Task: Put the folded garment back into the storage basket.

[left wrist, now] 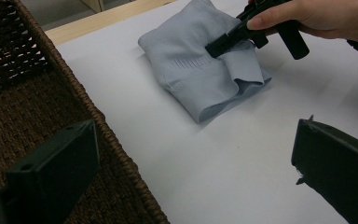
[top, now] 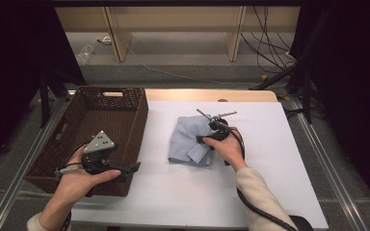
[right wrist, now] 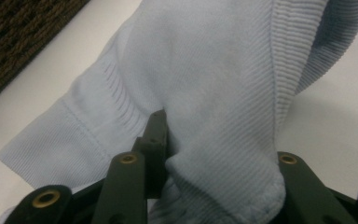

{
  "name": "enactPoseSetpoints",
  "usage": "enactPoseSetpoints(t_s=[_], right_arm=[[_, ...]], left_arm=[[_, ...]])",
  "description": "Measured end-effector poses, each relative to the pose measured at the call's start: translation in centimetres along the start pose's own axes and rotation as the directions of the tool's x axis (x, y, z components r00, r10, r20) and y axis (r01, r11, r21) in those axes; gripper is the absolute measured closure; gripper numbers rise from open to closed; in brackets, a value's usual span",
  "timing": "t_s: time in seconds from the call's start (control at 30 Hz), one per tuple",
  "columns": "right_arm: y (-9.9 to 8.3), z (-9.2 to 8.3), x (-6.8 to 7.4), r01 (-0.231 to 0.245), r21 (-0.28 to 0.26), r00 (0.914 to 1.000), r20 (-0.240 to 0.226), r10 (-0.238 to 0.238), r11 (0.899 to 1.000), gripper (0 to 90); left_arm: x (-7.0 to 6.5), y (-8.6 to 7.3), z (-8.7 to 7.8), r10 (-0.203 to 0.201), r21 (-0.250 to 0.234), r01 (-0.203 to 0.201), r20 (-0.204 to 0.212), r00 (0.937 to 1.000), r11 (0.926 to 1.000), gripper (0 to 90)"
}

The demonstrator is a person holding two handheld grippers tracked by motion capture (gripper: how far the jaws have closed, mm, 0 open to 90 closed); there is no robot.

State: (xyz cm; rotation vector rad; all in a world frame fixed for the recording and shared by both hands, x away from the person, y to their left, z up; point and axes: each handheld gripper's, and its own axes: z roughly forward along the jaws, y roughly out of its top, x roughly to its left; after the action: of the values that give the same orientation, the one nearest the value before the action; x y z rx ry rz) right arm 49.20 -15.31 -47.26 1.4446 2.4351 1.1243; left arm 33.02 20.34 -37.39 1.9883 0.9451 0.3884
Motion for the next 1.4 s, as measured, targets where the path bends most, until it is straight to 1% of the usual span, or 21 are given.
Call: enactPoseSetpoints(t_s=[0.07, 0.3, 0.43, 0.5, 0.77, 1.4], right_arm=[[0.1, -0.2, 0.2, 0.01, -0.003, 0.9999, 0.001, -0.01, 1.0, 63.4], [0.4, -1.0, 1.0, 0.023, -0.027, 0.9997, 0.004, -0.023, 0.999, 63.7], [0.7, -1.4, 1.4, 0.022, -0.042, 0.9998, -0.003, -0.022, 0.999, 63.8], [0.8, -1.7, 1.6, 0.03, -0.05, 0.9995, 0.0, -0.03, 0.998, 63.8], [1.6, -3.0, 2.3, 0.036, -0.084, 0.9993, -0.003, -0.036, 0.996, 63.9], [2.8, -4.6, 4.1, 0.054, -0.134, 0.9982, -0.019, -0.056, 0.99, 63.9]], left_arm=[[0.0, 0.0, 0.0, 0.0, 0.002, 0.0, 0.0, 1.0, 1.0, 0.3], [0.0, 0.0, 0.0, 0.001, 0.003, -0.001, 0.0, 1.0, 1.0, 0.3], [0.0, 0.0, -0.1, 0.0, -0.002, 0.0, -0.001, 1.0, 1.0, 0.3], [0.0, 0.0, -0.1, -0.001, -0.002, 0.001, -0.001, 1.0, 1.0, 0.3], [0.0, 0.0, -0.1, 0.0, -0.001, 0.0, -0.001, 1.0, 1.0, 0.3], [0.0, 0.0, -0.1, 0.001, 0.003, -0.001, -0.003, 1.0, 1.0, 0.4]])
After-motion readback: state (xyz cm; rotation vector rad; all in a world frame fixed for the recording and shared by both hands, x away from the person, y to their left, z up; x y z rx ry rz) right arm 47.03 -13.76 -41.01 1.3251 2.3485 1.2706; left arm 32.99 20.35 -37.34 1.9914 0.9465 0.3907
